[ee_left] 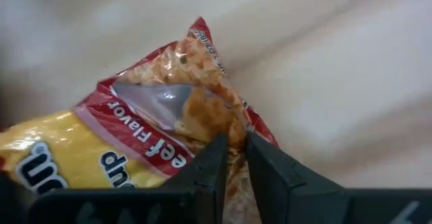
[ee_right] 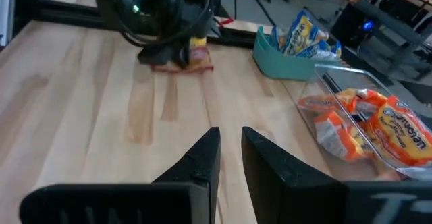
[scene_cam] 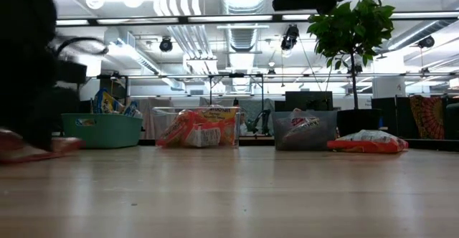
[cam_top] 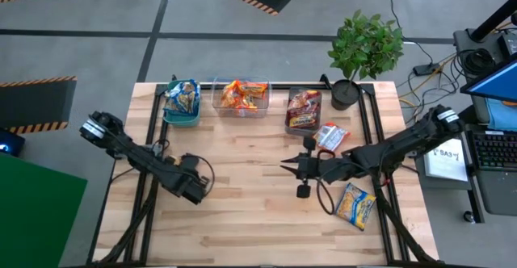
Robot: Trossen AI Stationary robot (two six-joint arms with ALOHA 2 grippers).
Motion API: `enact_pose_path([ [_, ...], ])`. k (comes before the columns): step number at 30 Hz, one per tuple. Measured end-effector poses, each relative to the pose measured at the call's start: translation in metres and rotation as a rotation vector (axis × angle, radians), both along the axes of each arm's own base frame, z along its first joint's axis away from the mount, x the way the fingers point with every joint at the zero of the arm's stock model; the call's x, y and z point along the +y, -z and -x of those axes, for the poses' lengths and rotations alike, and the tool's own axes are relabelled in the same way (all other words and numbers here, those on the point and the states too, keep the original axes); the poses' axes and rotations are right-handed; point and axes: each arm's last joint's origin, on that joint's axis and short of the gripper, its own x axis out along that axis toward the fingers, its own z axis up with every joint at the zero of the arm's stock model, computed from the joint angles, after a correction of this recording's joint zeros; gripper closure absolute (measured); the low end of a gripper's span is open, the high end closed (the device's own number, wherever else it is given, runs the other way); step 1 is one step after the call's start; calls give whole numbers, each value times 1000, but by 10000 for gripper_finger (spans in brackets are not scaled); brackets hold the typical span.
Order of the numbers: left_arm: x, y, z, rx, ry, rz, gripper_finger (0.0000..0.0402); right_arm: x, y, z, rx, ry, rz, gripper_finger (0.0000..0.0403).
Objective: Sort Maruchan noodles
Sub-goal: Put the red noodle pack into the black bin
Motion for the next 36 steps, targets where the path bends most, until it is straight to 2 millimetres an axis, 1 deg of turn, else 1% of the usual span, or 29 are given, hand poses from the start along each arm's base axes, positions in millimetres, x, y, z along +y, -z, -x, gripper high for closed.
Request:
enact_pose_path([
  [2, -6, -5, -16, -114, 55, -9, 359, -1, 2, 1, 6, 0, 3, 351],
  [4, -10, -15, -34, -228, 143, -75, 359, -1, 3, 1, 4, 0, 1, 351],
  [6, -16, -30, -56, -341, 275, -152, 359, -1, 4, 1, 10, 0, 4, 351],
  [9, -21, -56, -85, -395, 503, -268, 359, -1, 5, 0, 10, 4, 0, 351],
  [11, -23, -74, -98, -390, 618, -318, 359, -1, 5, 0, 1, 6, -7, 351],
  [14, -25, -96, -109, -345, 779, -334, 360, -1, 5, -1, 1, 11, -11, 351],
  [16, -27, -103, -109, -269, 924, -298, 360, 0, 5, -1, -2, 12, -13, 351],
  [18, -29, -106, -107, -211, 1039, -231, 361, -1, 5, -1, -3, 12, -12, 351],
  [20, -29, -103, -101, -135, 1092, -159, 361, 0, 5, -1, -1, 12, -9, 351],
  [22, -26, -98, -94, -54, 1085, -90, 361, 0, 6, -1, 2, 12, -6, 351],
  [28, -12, -74, -67, 165, 913, -11, 361, 0, 6, -1, 2, 12, -6, 351],
  [32, -7, -47, -51, 223, 837, 78, 361, 0, 6, -1, 1, 14, -10, 351],
  [36, -2, -23, -40, 208, 785, 112, 361, 0, 6, -1, 2, 14, -10, 351],
])
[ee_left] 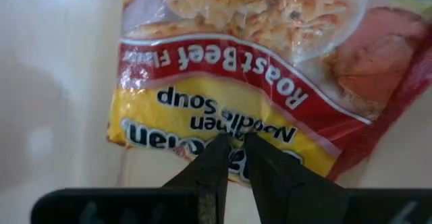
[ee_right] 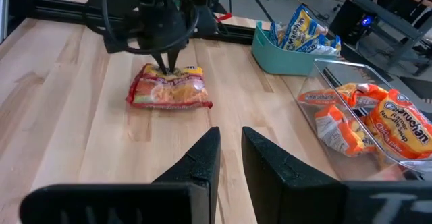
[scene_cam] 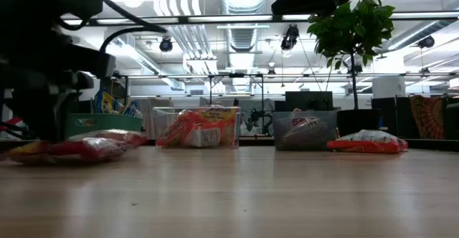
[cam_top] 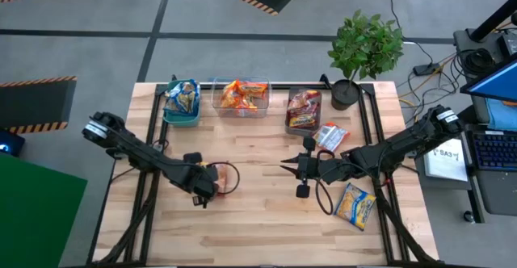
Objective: Sort Maruchan noodles
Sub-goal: Put the red noodle pack into the black bin
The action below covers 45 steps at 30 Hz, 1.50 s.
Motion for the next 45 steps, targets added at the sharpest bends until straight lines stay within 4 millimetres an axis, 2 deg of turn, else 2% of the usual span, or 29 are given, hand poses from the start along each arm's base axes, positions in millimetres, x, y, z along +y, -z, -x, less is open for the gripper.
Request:
enact_pose_path([
  [3, 3, 8, -2, -74, -19, 1, 362, -1, 1, 0, 2, 5, -1, 351],
  [7, 8, 7, -18, -243, -30, -85, 361, -5, 1, -2, 2, 19, -3, 351],
  [12, 23, -15, -54, -506, 19, -252, 361, -15, 1, -5, -9, 72, -47, 351],
  [17, 31, -44, -78, -542, 185, -332, 361, -32, 3, -8, -15, 174, -143, 360],
  [22, 28, -63, -90, -538, 417, -286, 361, -54, 11, -7, 50, 261, -259, 375],
  [25, 25, -68, -92, -544, 507, -246, 361, -69, 14, -8, 95, 269, -372, 383],
  [28, 25, -66, -90, -518, 523, -235, 361, -82, 17, -10, 121, 250, -506, 386],
  [32, 27, -53, -81, -436, 489, -199, 361, -91, 24, -13, 160, 229, -603, 390],
  [38, 31, -29, -65, -371, 353, -136, 361, -91, 41, -22, 198, 282, -657, 386],
  [41, 32, -21, -60, -367, 272, -107, 361, -91, 54, -28, 234, 319, -682, 364],
  [45, 30, -14, -54, -360, 217, -75, 361, -92, 66, -40, 273, 340, -679, 307],
])
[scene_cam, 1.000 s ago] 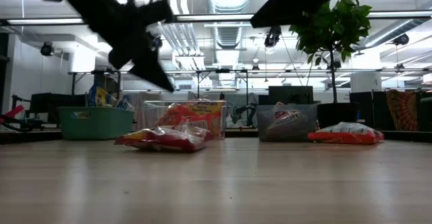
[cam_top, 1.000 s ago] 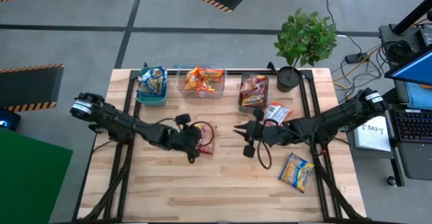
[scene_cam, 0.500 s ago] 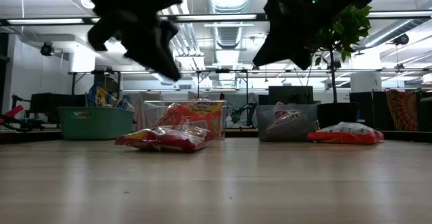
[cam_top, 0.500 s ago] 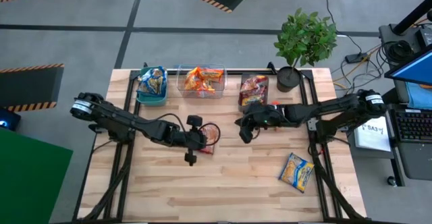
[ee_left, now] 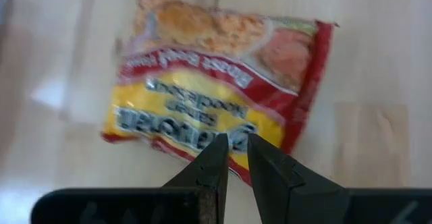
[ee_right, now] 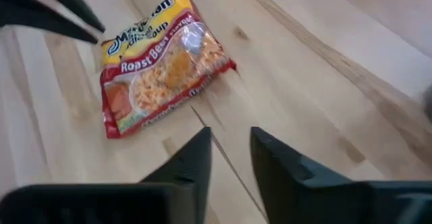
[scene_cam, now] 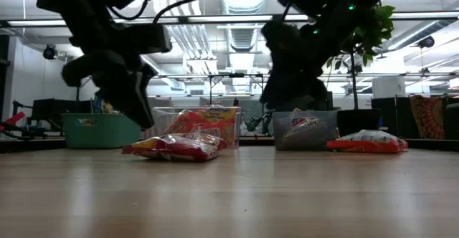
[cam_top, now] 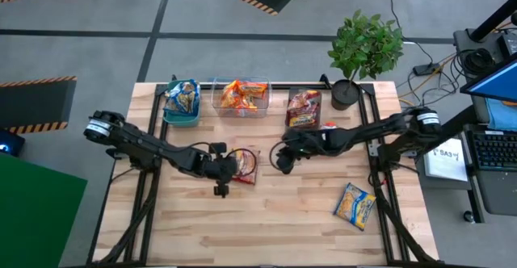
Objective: Sort Maruchan noodles
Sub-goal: Put the red noodle pack into the black bin
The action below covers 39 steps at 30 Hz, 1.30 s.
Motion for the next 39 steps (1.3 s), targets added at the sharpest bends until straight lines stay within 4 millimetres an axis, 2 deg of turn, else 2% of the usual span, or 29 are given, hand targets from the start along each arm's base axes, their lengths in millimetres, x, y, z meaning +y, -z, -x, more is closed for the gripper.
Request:
enact_pose_path([
  [9, -3, 13, 5, -45, -33, 99, 361, -3, 8, -43, 13, 16, 4, 156],
  [16, -2, 25, 11, -77, -45, 118, 361, -3, 24, -76, 40, -6, 27, 91],
  [24, 1, 39, 21, -85, -93, 145, 361, -10, 28, -99, 45, -110, 133, 67],
  [29, 2, 43, 23, -113, -105, 159, 361, -11, 27, -101, 34, -257, 261, 69],
  [39, 2, 46, 25, -155, -118, 166, 361, -11, 35, -100, -68, -367, 352, 74],
])
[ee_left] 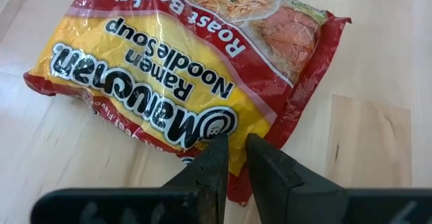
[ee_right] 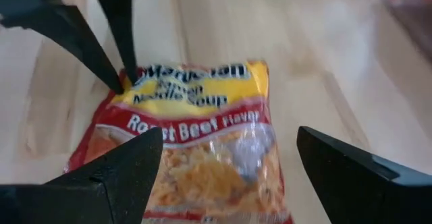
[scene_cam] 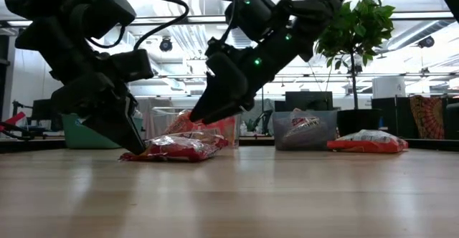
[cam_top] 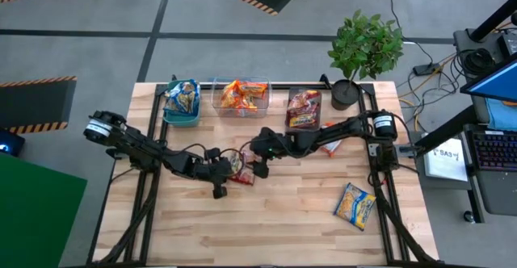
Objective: Sort Maruchan noodles
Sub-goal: Put the red noodle pack into the black bin
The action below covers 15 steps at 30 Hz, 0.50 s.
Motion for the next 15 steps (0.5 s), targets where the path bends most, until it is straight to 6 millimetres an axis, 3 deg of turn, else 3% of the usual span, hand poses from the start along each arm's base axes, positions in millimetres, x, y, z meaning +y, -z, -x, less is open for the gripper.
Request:
enact_pose_path([
  [6, 0, 0, 0, -1, -8, 4, 361, -3, 12, 9, -128, -9, 29, 74],
  [15, 1, 0, -1, -13, -21, -11, 361, -6, 30, 26, -168, 16, 5, 74],
])
